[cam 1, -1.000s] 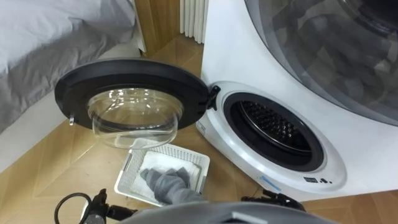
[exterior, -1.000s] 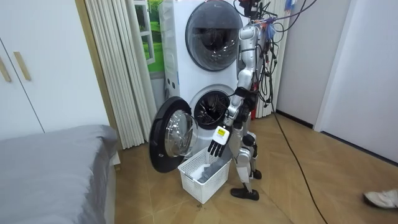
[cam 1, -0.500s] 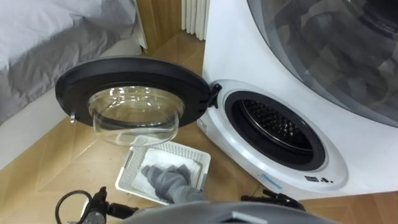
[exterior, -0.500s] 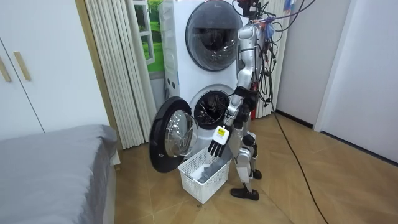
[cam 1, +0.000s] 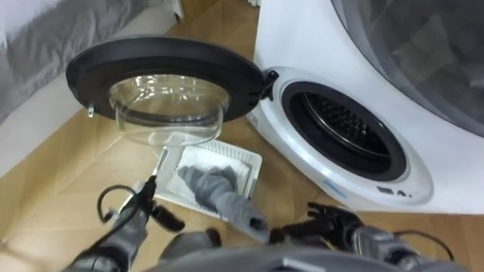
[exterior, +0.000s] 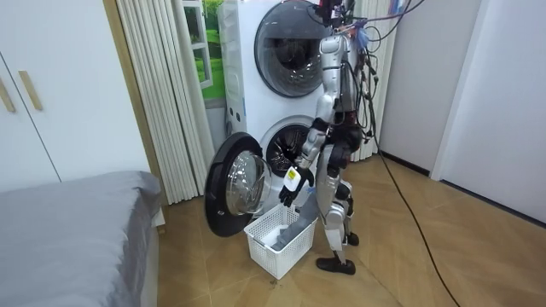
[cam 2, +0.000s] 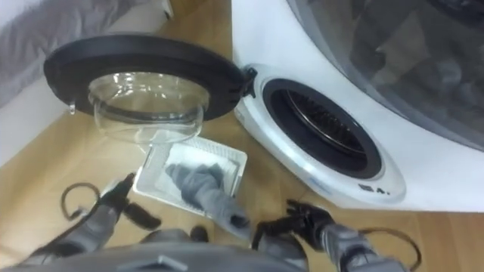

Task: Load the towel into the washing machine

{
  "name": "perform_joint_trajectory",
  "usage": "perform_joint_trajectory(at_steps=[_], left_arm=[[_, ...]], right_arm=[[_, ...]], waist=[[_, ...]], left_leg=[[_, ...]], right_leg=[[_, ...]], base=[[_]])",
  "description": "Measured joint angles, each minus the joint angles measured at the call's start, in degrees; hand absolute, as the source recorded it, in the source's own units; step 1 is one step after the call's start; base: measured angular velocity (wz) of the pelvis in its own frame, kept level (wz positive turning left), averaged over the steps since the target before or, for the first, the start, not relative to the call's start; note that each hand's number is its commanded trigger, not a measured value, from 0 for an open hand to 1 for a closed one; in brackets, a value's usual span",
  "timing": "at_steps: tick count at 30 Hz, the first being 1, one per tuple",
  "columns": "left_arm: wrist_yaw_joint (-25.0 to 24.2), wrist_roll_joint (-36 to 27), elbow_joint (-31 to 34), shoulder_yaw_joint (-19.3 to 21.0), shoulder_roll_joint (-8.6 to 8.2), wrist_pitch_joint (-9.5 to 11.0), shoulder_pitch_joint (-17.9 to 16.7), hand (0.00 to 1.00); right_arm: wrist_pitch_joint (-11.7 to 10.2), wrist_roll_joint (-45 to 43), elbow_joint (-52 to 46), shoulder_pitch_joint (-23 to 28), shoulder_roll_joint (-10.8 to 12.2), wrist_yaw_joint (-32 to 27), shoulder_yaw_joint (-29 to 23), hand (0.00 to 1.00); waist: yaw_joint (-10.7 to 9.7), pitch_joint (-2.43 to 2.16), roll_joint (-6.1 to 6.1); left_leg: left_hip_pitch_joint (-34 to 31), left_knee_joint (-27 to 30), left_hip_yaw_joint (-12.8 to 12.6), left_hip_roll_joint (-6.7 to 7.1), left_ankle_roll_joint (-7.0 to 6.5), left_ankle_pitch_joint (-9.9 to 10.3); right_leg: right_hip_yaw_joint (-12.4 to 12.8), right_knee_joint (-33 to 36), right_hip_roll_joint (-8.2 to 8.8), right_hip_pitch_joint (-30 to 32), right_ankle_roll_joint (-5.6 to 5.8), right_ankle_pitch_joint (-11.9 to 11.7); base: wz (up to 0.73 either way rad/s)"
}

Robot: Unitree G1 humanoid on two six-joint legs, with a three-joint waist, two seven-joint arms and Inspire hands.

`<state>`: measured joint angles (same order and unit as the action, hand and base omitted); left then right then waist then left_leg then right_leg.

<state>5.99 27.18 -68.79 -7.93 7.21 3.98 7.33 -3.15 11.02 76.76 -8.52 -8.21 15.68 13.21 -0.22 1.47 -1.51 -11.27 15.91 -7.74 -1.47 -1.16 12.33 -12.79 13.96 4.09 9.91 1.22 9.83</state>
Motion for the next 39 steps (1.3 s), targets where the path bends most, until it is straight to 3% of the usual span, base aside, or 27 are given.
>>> perform_joint_trajectory(at_steps=[2, 3, 5, 7, 11, 13, 17, 19, 23, 28, 31, 33, 39], left_arm=[[-0.12, 0.31, -0.51, -1.92, -0.12, 0.44, 2.08, 0.0], [-0.23, 1.47, -0.79, -2.6, -0.33, 0.85, 3.47, 0.0], [-0.32, 2.98, -2.1, -3.44, -0.67, 1.58, 6.04, 0.0], [-0.38, 4.37, -2.25, -4.55, -0.69, 2.2, 9.12, 0.0], [0.02, 5.7, -2.22, -7.09, -0.33, 3.28, 13.29, 0.0], [1.27, 6.3, -2.68, -9.48, 0.34, 3.93, 16.14, 0.0], [2.95, 7.43, -2.73, -12.39, 0.79, 4.35, 20.32, 0.0], [4.37, 9.22, -2.59, -13.71, 0.69, 4.9, 22.34, 0.0], [5.84, 11.24, -2.09, -15.57, 0.41, 5.27, 24.98, 0.0], [8.2, 13.63, -2.13, -18.92, -0.19, 5.22, 28.22, 0.0], [9.04, 15.16, -2.08, -20.6, -0.2, 5.26, 28.9, 0.0], [9.75, 15.21, -2.09, -21.7, -0.3, 5.35, 29.25, 0.0], [10.9, 16.28, -2.13, -24.12, -0.04, 5.34, 29.96, 0.0]], right_arm=[[-0.05, -0.05, -0.1, -1.78, 0.0, -0.05, 0.34, 0.0], [-0.11, -0.13, -0.12, -3.21, 0.0, -0.05, 0.4, 0.0], [-0.76, -0.02, -0.2, -5.07, 0.02, 0.01, 0.6, 0.0], [-1.33, -0.08, -0.58, -6.99, 0.18, -0.03, 0.81, 0.0], [-1.39, 0.03, -2.47, -10.3, 0.28, -0.71, 1.67, 0.0], [-2.29, 0.11, -3.56, -12.1, 0.54, -1.27, 3.62, 0.0], [-3.1, 0.28, -5.9, -14.46, 0.56, -2.55, 6.26, 0.0], [-3.29, 0.85, -7.24, -15.33, 0.53, -2.59, 8.39, 0.0], [-3.12, 1.26, -7.93, -16.67, 1.19, -2.29, 8.59, 0.0], [-3.15, 2.53, -9.46, -19.25, 1.25, -2.56, 9.4, 0.0], [-3.56, 3.99, -11.43, -20.05, 1.19, -2.58, 9.8, 0.0], [-4.35, 6.15, -11.95, -20.19, 1.28, -2.57, 10.14, 0.0], [-6.24, 10.13, -12.02, -22.86, 1.91, -2.5, 12.58, 0.0]], waist=[[-0.65, 0.23, 0.28], [-1.09, 0.65, 0.54], [-1.42, 1.05, 0.8], [-1.98, 1.99, 0.96], [-2.27, 2.48, 0.67], [-2.78, 3.25, -0.06], [-4.18, 3.6, -0.12], [-4.43, 4.24, 0.01], [-5.09, 4.65, 0.17], [-5.65, 4.78, 0.32], [-5.84, 4.76, 0.3], [-6.06, 4.75, 0.25], [-6.95, 4.75, 0.01]], left_leg=[[-2.81, 1.25, 0.1, -0.13, -0.04, -0.02], [-4.55, 1.83, 0.09, -0.15, -0.14, -0.08], [-7.26, 2.5, -0.21, -0.13, -0.32, -0.38], [-11.2, 4.24, -0.42, -0.2, -0.39, -0.43], [-17.72, 6.68, -1.11, -0.22, -0.66, -0.59], [-20.97, 8.28, -1.65, -0.25, -0.68, -0.6], [-27.92, 12.21, -1.79, -0.86, -0.7, -0.59], [-31.63, 14.16, -1.78, -0.95, -0.75, -0.56], [-38.66, 18.37, -1.56, -1.3, -1.57, -0.04], [-49.82, 27.22, -1.7, -2.73, -2.41, 1.54], [-54.24, 32.04, -1.42, -3.12, -2.21, 3.17], [-56.01, 33.63, -1.4, -3.14, -2.16, 3.24], [-61.76, 39.58, -0.94, -4.09, -1.98, 4.5]], right_leg=[[0.07, 1.28, 0.09, 2.99, -0.1, -0.07], [0.24, 2.36, 0.22, 4.99, -0.11, -0.07], [0.54, 4.17, 0.52, 8.31, -0.11, -0.06], [0.82, 6.18, 0.75, 12.41, -0.12, -0.06], [2.14, 9.82, 1.23, 20.05, -0.23, -0.13], [3.31, 12.33, 1.48, 24.11, -0.3, -0.08], [3.34, 14.78, 1.68, 30.17, -0.45, -0.08], [3.35, 16.34, 1.83, 33.66, -0.76, -0.19], [3.43, 20.51, 2.23, 40.66, -1.66, 0.37], [4.19, 29.18, 2.8, 51.87, -2.93, 1.66], [4.49, 33.8, 3.1, 56.32, -3.7, 3.27], [4.68, 35.98, 3.83, 58.31, -3.91, 3.78], [4.71, 41.47, 3.79, 63.93, -4.9, 4.77]], base=[[-0.02], [-0.05], [-0.06], [-0.02], [-0.12], [-0.12], [0.02], [0.0], [0.0], [-0.01], [-0.05], [0.11], [-0.01]])
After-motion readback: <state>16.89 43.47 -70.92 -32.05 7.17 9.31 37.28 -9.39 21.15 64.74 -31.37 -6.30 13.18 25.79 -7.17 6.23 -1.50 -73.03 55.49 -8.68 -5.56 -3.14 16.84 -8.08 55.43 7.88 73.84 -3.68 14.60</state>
